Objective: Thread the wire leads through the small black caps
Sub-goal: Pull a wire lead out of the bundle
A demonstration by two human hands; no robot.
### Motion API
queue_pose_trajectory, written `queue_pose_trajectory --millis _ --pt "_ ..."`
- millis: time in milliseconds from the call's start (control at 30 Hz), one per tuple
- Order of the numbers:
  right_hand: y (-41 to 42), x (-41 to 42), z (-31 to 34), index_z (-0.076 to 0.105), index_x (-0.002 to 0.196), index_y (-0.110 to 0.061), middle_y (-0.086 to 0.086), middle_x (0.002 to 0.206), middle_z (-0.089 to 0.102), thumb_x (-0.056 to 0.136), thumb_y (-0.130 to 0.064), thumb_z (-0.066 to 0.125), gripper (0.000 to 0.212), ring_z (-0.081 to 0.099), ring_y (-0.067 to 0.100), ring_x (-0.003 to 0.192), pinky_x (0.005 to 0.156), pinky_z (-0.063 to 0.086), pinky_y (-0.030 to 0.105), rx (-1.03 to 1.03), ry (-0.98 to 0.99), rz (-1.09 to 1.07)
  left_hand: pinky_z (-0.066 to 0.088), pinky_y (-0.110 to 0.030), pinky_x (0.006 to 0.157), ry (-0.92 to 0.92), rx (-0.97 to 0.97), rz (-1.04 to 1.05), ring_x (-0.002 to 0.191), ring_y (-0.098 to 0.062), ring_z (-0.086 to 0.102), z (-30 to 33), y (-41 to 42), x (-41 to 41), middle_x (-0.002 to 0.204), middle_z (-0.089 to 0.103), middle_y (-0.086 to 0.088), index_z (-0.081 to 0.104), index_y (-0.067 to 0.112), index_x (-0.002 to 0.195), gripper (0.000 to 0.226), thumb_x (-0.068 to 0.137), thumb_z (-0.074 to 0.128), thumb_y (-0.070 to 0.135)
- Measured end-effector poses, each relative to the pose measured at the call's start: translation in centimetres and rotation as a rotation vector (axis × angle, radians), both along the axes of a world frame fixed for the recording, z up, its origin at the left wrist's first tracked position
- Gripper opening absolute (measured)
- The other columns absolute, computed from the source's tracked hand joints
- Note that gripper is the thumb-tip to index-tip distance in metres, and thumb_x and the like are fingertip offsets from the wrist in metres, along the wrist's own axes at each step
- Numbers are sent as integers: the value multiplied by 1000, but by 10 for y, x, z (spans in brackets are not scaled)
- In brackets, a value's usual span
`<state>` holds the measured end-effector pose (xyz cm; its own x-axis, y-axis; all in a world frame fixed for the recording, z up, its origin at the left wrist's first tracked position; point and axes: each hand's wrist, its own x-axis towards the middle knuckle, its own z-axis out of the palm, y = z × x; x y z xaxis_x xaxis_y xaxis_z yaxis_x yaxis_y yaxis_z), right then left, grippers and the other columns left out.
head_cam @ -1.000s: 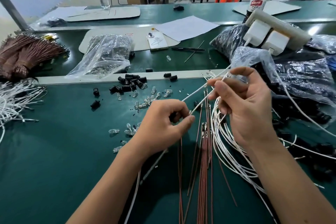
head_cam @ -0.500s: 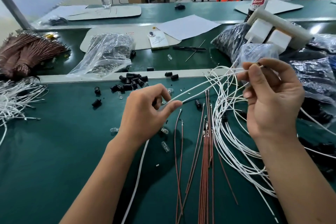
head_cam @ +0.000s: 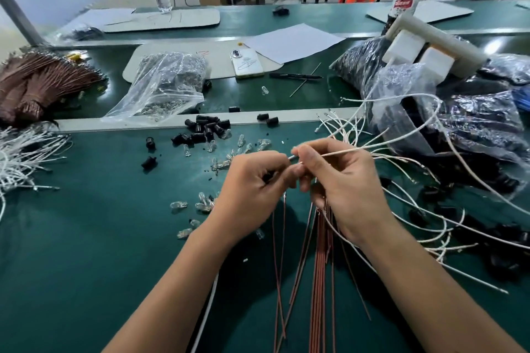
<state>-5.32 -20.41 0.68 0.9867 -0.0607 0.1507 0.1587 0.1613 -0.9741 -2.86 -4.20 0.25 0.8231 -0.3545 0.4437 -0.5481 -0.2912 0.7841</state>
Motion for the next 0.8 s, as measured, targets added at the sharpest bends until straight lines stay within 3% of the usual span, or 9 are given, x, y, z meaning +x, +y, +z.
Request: queue_pose_trajectory --millis 67,167,333,400,500,567,633,800 --pt "-3 0 1 75 88 -8 14 70 71 85 -28 77 21 63 20 57 38 41 23 -27 -33 -29 33 -33 51 7 -18 11 54 -19 44 -1 0 1 57 52 -9 68 5 70 31 96 69 22" --pt "-7 0 5 74 87 -6 14 79 75 83 -29 78 24 67 18 64 41 43 23 -16 9 26 30 -29 50 16 -58 32 52 -9 40 0 2 0 54 49 -1 69 5 71 31 96 69 24" --pt "-6 1 4 71 88 -2 12 72 72 82 -25 75 24 65 18 56 40 43 21 25 83 26 28 -26 50 72 -102 37 50 -7 36 -3 1 0 53 43 10 69 11 76 34 99 64 35" --pt "-6 2 4 69 90 -3 12 73 74 87 -22 71 20 68 20 55 41 46 21 44 74 -32 30 -26 51 183 -192 69 53 -10 37 -4 -1 2 58 43 8 69 12 83 33 98 57 38" --pt "-11 5 7 70 96 -4 14 84 78 97 -11 65 9 75 21 65 47 50 19 129 54 -97 38 -24 55 466 -520 77 62 -12 43 -1 -2 5 74 54 -4 68 4 99 28 91 46 19" --pt "-17 6 9 71 100 -4 14 89 79 97 -5 66 7 76 21 71 51 51 18 136 50 -131 43 -24 60 555 -639 102 65 -12 46 0 0 7 83 59 -7 67 -1 106 32 90 40 3" --pt "-20 6 9 72 101 -4 15 91 79 93 0 69 9 77 22 74 52 52 18 130 55 -162 48 -24 65 562 -635 152 65 -10 50 0 0 8 89 62 -9 64 -2 113 34 98 34 -8" --pt "-19 6 6 71 101 -2 13 88 79 95 -1 68 7 77 23 72 49 52 20 57 46 -207 59 -29 73 509 -588 181 67 -13 61 -2 -3 5 96 74 -13 51 4 118 21 104 39 -7"
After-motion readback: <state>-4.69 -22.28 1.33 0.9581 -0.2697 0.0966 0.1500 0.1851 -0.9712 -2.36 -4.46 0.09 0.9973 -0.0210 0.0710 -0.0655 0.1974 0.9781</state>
